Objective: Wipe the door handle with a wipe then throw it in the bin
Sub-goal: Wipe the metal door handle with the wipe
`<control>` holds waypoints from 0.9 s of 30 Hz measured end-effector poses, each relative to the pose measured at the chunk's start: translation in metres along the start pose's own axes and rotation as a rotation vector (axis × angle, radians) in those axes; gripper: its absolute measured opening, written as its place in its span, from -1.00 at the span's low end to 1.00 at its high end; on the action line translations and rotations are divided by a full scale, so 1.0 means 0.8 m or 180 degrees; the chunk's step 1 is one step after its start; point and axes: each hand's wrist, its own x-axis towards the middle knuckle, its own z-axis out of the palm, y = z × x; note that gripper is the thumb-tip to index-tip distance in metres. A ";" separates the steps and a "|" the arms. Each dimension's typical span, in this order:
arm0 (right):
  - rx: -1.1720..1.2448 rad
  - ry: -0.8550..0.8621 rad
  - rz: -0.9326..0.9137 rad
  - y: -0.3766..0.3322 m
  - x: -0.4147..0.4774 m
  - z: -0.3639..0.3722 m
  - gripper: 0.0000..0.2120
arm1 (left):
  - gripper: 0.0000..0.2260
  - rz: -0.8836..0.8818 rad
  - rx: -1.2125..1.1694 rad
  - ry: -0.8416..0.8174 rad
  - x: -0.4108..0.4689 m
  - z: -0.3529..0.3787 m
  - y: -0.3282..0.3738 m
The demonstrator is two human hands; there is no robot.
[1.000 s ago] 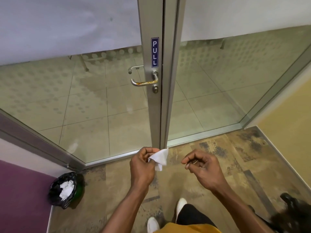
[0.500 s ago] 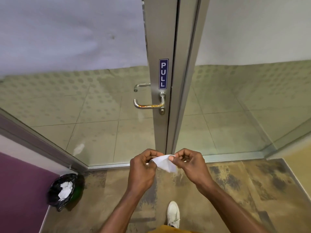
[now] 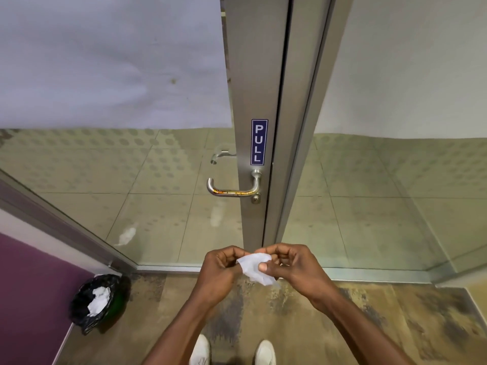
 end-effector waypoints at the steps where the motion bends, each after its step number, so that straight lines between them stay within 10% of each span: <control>1: -0.0153 0.0070 -0.0048 -0.001 0.005 -0.001 -0.78 | -0.92 -0.0021 -0.0027 -0.0068 0.004 -0.002 0.002; 7: -0.1039 0.0606 -0.0547 -0.015 0.035 -0.002 -0.89 | -0.88 -0.0095 -0.0017 -0.0286 0.023 -0.030 0.020; 15: -0.0359 0.1837 -0.1077 -0.046 0.077 0.003 -0.83 | -0.91 0.0706 0.0053 0.0587 0.054 -0.074 0.059; 27: -0.3117 0.2826 -0.2592 -0.059 0.142 -0.004 -0.84 | -0.65 0.4252 0.2982 0.1663 0.129 -0.128 0.160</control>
